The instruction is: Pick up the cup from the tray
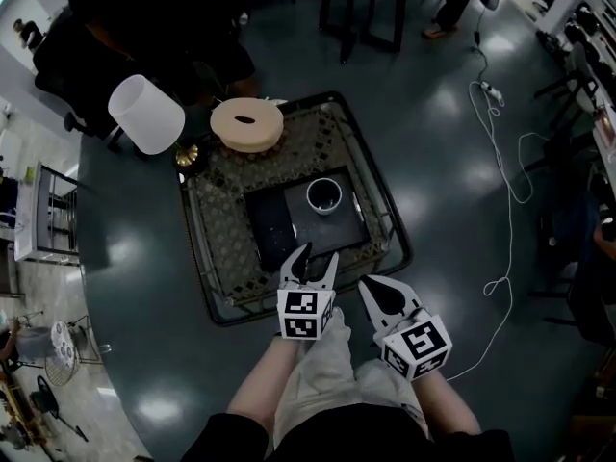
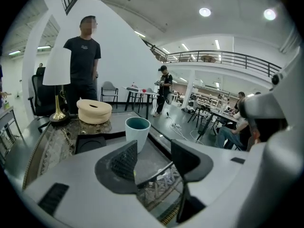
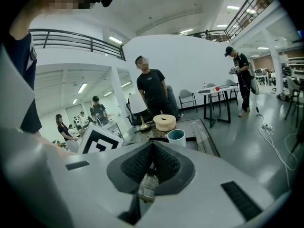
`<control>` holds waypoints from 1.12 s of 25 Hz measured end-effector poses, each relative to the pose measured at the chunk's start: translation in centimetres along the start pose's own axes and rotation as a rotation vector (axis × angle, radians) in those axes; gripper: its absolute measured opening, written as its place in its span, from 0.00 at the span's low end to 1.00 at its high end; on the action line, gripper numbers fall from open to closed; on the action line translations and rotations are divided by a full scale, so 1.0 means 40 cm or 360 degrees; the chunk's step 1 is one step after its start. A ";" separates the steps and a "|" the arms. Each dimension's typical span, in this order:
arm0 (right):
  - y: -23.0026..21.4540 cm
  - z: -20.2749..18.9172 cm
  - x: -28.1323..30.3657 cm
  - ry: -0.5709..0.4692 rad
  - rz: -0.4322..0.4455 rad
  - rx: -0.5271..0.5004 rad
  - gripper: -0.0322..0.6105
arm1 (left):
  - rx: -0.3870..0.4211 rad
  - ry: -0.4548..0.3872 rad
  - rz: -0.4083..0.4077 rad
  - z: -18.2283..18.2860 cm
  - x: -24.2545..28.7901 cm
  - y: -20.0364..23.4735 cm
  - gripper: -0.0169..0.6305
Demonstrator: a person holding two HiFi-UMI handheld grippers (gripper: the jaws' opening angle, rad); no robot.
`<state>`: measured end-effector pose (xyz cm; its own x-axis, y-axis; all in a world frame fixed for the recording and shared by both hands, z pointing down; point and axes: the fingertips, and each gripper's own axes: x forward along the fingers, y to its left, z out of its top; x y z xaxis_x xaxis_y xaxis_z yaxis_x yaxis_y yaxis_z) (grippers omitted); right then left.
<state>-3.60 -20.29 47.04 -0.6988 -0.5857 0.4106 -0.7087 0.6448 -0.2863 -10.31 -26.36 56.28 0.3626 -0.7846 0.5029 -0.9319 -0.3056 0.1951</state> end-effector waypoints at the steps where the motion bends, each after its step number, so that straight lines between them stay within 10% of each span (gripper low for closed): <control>1: -0.007 -0.003 0.008 0.0002 -0.0007 0.0009 0.07 | 0.0004 0.0010 0.0006 -0.005 0.026 0.011 0.37; 18: -0.103 -0.147 0.053 0.0132 -0.0088 0.0242 0.07 | -0.0040 0.0048 0.0112 -0.019 0.320 0.121 0.58; 28: -0.087 -0.171 0.078 0.0178 -0.0050 0.0269 0.07 | 0.0168 0.0009 0.0173 0.007 0.394 0.168 0.58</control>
<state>-2.65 -20.99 55.22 -0.6679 -0.5399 0.5123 -0.7425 0.5301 -0.4094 -10.85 -40.92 65.29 0.2591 -0.8134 0.5208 -0.9604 -0.2742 0.0495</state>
